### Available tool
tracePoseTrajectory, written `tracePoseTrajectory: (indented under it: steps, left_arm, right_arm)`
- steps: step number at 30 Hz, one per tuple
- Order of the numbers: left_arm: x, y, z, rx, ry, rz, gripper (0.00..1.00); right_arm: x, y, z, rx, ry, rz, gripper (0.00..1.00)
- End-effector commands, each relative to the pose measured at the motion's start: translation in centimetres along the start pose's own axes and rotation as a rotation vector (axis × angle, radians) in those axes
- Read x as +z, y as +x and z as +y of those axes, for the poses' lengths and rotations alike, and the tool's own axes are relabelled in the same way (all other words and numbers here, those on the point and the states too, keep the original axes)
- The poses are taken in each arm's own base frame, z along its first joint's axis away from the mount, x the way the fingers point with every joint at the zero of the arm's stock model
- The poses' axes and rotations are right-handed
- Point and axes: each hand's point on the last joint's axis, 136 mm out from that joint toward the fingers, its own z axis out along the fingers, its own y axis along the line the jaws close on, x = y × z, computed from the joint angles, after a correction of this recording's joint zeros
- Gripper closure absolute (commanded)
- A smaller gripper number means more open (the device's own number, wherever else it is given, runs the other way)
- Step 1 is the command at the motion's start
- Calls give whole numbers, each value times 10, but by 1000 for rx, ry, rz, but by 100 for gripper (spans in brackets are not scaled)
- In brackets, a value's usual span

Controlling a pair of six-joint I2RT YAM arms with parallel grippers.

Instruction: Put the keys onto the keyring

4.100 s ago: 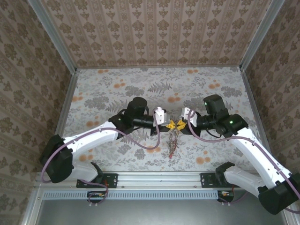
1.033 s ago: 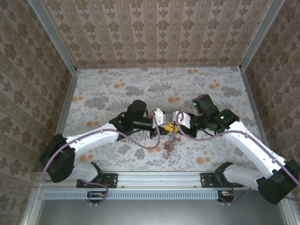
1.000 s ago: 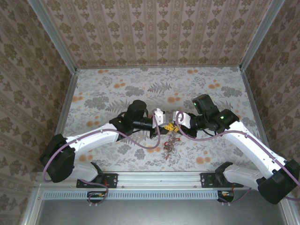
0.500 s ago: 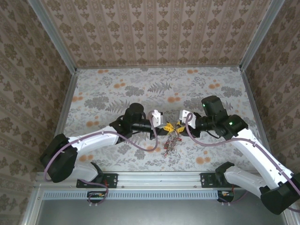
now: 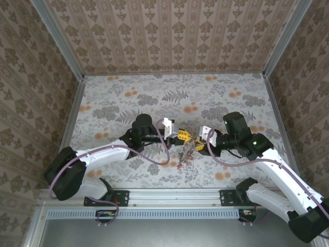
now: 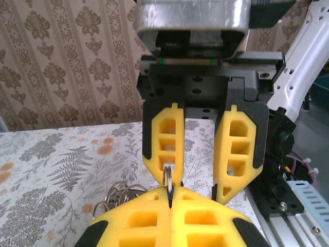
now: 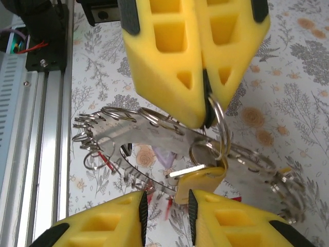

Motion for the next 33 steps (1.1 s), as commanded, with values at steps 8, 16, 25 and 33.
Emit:
tracePoseTrajectory:
  steps: [8, 16, 25, 33]
  left_arm:
    - [-7, -31, 1, 22, -21, -139, 100]
    - [-6, -27, 5, 13, -50, -132, 100]
    - [-5, -26, 4, 10, -45, -128, 100]
    - [-6, -24, 4, 3, -49, -121, 100]
  right_arm:
    - [8, -29, -15, 110, 35, -206, 66]
    - [12, -21, -15, 138, 39, -199, 66]
    - [15, -14, -22, 151, 85, -194, 80]
    - [10, -13, -31, 133, 160, -196, 94]
